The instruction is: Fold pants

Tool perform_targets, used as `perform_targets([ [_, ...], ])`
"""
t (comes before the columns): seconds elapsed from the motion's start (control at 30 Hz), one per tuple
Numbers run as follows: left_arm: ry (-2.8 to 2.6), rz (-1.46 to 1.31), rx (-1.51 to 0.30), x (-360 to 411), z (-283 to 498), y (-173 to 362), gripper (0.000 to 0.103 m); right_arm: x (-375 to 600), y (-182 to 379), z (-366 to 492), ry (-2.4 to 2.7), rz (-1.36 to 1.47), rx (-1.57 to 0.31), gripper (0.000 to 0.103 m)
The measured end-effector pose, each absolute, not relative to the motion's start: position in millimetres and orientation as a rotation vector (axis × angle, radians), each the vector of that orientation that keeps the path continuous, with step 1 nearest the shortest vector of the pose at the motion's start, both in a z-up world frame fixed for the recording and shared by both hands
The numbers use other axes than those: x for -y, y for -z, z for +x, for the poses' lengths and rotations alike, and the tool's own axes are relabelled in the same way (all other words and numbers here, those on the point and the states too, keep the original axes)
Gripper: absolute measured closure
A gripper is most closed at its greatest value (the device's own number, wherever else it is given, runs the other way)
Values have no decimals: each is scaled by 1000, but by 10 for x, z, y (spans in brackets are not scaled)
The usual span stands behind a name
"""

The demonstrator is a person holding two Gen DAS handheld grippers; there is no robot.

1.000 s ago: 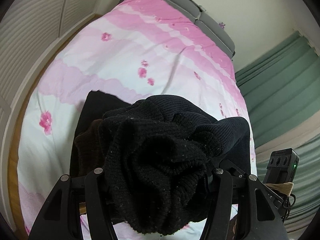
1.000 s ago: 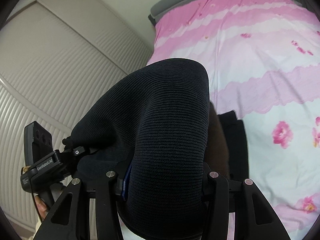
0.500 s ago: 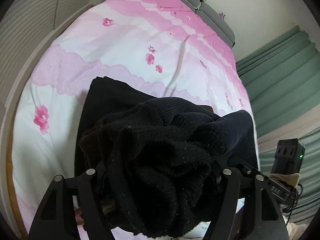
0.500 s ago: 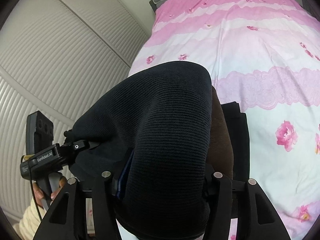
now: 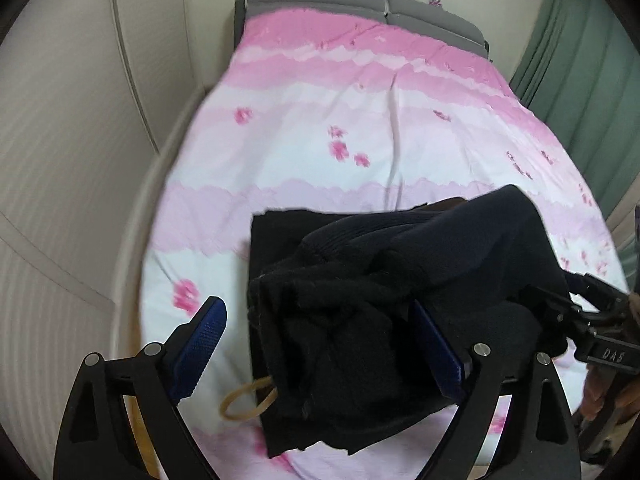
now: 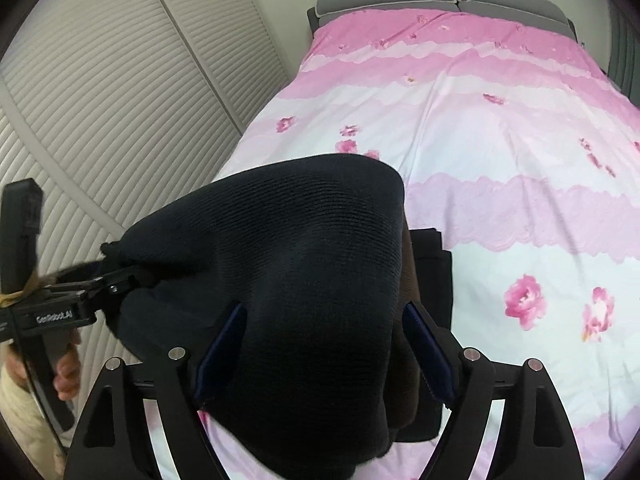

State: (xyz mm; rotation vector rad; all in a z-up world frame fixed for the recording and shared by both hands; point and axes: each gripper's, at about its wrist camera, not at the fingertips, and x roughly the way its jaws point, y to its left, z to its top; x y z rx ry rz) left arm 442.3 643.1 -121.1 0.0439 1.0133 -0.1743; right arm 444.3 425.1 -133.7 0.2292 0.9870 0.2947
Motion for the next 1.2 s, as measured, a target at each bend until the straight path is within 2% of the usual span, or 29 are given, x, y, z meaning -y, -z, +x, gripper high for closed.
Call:
perform_targets([
  [0.23, 223, 64, -894, -6009, 3948, 725, 6, -4033, 1015, 4143, -265, 207, -899, 22],
  [0.43, 308, 77, -830, -5407, 3543, 443, 5, -3627, 544, 3568, -187, 161, -795, 17],
  [0.77, 432, 51, -782, -4385, 2998, 108, 5, -2848, -58, 2695, -52, 97, -697, 16],
  [1.2, 495, 55, -741, -3495, 2406, -232, 4, -1938, -475, 1824, 82, 132, -634, 16],
])
